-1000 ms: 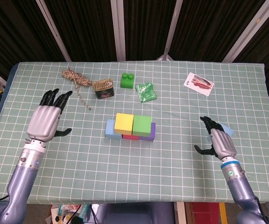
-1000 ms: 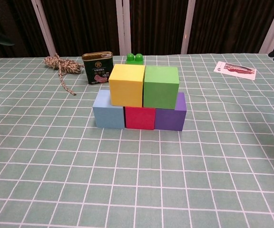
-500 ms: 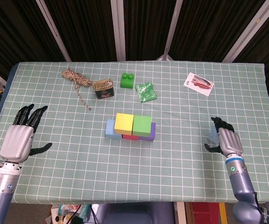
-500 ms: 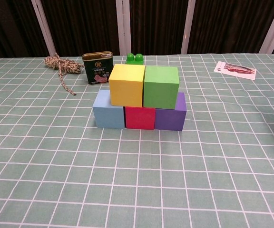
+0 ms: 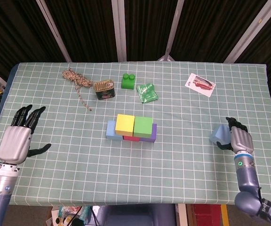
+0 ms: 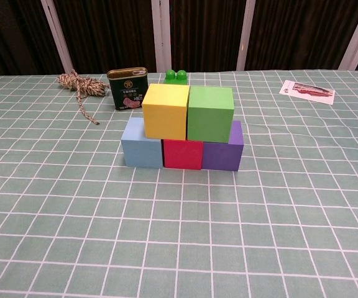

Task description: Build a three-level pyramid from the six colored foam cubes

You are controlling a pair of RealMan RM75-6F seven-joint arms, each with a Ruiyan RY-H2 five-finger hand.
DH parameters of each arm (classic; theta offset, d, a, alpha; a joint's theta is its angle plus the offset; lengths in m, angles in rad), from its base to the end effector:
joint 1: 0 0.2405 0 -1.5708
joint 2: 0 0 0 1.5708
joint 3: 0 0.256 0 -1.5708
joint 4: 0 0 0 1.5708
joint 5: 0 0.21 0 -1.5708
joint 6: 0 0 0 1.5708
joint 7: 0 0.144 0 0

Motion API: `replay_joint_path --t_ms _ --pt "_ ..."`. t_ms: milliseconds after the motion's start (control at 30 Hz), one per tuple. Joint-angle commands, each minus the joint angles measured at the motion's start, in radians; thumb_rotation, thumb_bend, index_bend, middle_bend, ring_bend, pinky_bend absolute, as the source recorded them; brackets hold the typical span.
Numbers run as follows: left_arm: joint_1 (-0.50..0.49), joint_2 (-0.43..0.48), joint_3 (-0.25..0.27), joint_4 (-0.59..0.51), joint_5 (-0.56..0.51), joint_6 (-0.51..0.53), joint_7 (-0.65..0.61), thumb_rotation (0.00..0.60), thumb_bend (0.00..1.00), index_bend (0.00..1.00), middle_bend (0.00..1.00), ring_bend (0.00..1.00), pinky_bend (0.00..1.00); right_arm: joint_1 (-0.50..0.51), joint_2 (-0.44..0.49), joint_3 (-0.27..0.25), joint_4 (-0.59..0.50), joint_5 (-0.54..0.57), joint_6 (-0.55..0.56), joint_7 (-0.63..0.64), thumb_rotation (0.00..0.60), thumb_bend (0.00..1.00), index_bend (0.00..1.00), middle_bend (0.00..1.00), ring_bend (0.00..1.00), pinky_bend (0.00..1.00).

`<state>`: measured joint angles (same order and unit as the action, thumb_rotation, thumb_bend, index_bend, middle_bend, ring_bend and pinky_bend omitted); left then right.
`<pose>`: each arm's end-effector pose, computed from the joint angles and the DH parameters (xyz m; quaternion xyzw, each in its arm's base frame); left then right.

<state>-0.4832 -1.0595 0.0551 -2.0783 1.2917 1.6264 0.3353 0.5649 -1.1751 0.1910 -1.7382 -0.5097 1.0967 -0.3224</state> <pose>-0.1775 0.2368 0.1575 -0.6103 -0.3495 -0.4568 0.5446 -0.2763 -0.3131 0.1117 0.5021 -0.5827 0.2668 0.5807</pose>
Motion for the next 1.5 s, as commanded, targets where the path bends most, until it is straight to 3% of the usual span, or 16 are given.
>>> replay_joint_path --t_ms 33,800,967,1233,1500 --pt "0.019 -0.002 -0.01 0.021 0.014 0.002 -0.012 0.6 0.07 0.01 0.13 0.0 0.01 -0.004 0.008 0.007 0.003 -0.006 -0.01 0.014 0.6 0.31 0.0 0.0 0.0 0.0" --pt "0.08 -0.001 -0.071 0.005 0.055 -0.069 0.003 0.6 0.07 0.01 0.13 0.0 0.01 0.042 -0.045 -0.021 0.124 0.074 -0.132 -0.039 0.6 0.31 0.0 0.01 0.0 0.0" --pt "0.089 -0.001 -0.082 0.003 0.055 -0.081 0.005 0.6 0.07 0.01 0.13 0.0 0.01 0.05 -0.081 -0.026 0.179 0.081 -0.136 -0.047 0.6 0.31 0.0 0.09 0.02 0.0" --pt "0.099 -0.005 -0.099 0.009 0.05 -0.11 0.009 0.6 0.07 0.01 0.13 0.0 0.01 0.046 -0.115 -0.021 0.238 0.063 -0.127 -0.036 0.6 0.31 0.0 0.3 0.18 0.0" --pt "0.11 -0.006 -0.115 0.011 0.053 -0.124 0.009 0.6 0.07 0.01 0.13 0.0 0.01 0.043 -0.112 -0.017 0.236 0.047 -0.118 -0.042 0.6 0.31 0.0 0.36 0.26 0.0"
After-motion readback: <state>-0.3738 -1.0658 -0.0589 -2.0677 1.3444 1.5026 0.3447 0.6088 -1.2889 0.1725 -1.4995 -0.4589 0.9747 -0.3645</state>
